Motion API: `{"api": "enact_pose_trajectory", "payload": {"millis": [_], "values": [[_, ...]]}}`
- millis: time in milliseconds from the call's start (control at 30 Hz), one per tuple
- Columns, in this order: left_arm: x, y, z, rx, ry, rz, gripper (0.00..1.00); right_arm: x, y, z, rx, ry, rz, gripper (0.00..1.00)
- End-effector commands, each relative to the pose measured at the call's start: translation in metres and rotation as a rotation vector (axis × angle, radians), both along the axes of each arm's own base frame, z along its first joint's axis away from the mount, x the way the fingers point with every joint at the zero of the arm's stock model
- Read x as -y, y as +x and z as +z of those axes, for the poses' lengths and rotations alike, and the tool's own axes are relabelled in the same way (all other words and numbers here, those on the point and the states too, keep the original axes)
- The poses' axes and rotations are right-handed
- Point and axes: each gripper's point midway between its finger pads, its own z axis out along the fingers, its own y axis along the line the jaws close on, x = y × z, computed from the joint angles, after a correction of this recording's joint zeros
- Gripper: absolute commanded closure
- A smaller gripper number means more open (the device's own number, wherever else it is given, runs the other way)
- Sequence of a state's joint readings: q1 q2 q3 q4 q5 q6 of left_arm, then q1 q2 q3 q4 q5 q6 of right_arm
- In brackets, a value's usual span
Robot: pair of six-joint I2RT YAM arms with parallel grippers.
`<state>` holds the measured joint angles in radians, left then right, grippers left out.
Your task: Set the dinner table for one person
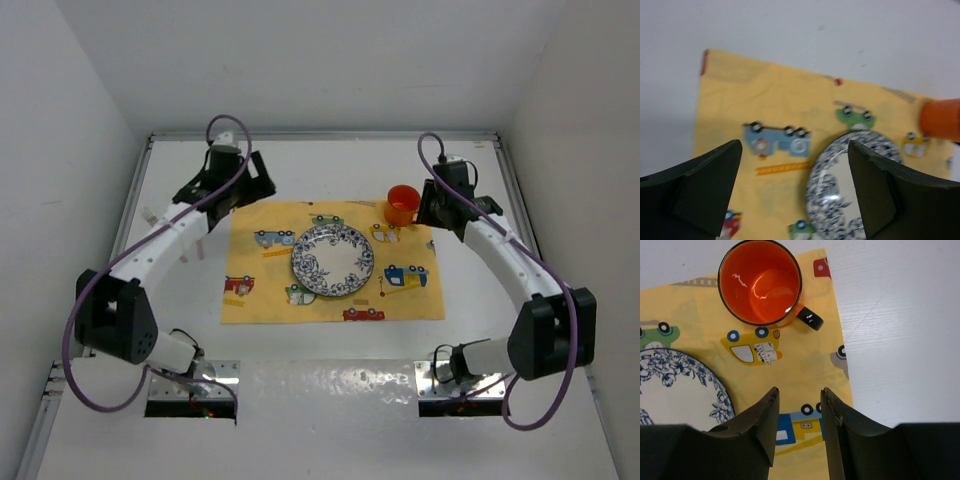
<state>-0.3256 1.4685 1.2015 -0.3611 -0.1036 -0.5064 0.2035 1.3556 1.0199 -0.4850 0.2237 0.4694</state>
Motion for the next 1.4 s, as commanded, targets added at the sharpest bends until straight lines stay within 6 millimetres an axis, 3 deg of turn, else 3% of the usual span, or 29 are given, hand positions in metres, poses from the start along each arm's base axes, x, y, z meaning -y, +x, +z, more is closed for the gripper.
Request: {"api": "enact_pose_trajectory", "payload": {"millis": [0, 33, 67, 200, 233, 533, 867, 1000, 1167, 1367], "values": [[-0.045, -0.038, -0.040, -0.092, 0.134, -0.024, 0.15, 0.004, 0.036, 0.023, 0.098, -0.036, -0.004, 0.61], [-0.052, -0.045, -0.046, -0.104, 0.143, -0.020, 0.14, 0.006, 0.044, 0.020, 0.091, -0.056, -0.009, 0.60], [-0.071, -0.054, -0.058, -0.133, 0.152, 0.012, 0.13, 0.008, 0.049, 0.018, 0.086, -0.065, -0.012, 0.60], [-0.098, -0.073, -0.081, -0.168, 0.159, 0.045, 0.13, 0.009, 0.070, 0.009, 0.080, -0.086, -0.013, 0.60], [-0.099, -0.074, -0.082, -0.162, 0.156, 0.048, 0.13, 0.008, 0.077, 0.013, 0.089, -0.084, -0.013, 0.60], [-0.100, -0.068, -0.078, -0.124, 0.154, 0.049, 0.12, 0.008, 0.111, -0.020, 0.016, -0.102, -0.002, 0.60], [-0.106, -0.066, -0.078, -0.121, 0.169, 0.068, 0.12, 0.013, 0.128, -0.052, -0.055, -0.109, -0.009, 0.65], [-0.106, -0.065, -0.078, -0.119, 0.171, 0.070, 0.13, 0.017, 0.131, -0.060, -0.074, -0.125, -0.009, 0.74], [-0.107, -0.063, -0.078, -0.118, 0.171, 0.070, 0.12, 0.025, 0.131, -0.063, -0.083, -0.166, -0.017, 0.92], [-0.109, -0.063, -0.077, -0.115, 0.176, 0.076, 0.13, 0.035, 0.131, -0.058, -0.074, -0.238, -0.012, 1.00]]}}
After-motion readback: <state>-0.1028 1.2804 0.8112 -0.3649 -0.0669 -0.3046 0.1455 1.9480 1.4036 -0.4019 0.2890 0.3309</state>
